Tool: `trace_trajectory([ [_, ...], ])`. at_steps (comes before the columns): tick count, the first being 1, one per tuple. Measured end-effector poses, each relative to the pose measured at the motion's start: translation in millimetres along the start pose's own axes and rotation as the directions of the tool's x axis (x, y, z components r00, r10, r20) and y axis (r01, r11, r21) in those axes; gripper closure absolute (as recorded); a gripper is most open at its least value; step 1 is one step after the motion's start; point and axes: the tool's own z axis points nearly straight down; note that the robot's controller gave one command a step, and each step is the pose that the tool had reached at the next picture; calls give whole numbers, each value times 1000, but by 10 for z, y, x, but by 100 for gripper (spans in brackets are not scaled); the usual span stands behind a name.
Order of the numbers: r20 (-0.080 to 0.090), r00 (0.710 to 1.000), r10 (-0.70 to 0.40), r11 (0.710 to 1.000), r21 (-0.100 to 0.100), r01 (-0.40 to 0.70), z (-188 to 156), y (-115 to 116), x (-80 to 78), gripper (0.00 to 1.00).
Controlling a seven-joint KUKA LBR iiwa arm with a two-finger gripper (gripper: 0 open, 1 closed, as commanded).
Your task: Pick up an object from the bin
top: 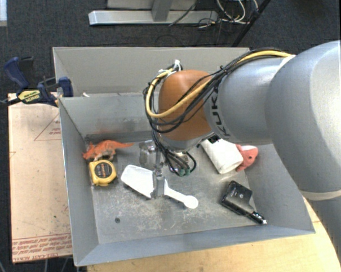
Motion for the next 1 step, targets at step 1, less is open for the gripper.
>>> trace_trajectory([
  [1,6,912,411,912,-3,-411,175,-39,229,100],
])
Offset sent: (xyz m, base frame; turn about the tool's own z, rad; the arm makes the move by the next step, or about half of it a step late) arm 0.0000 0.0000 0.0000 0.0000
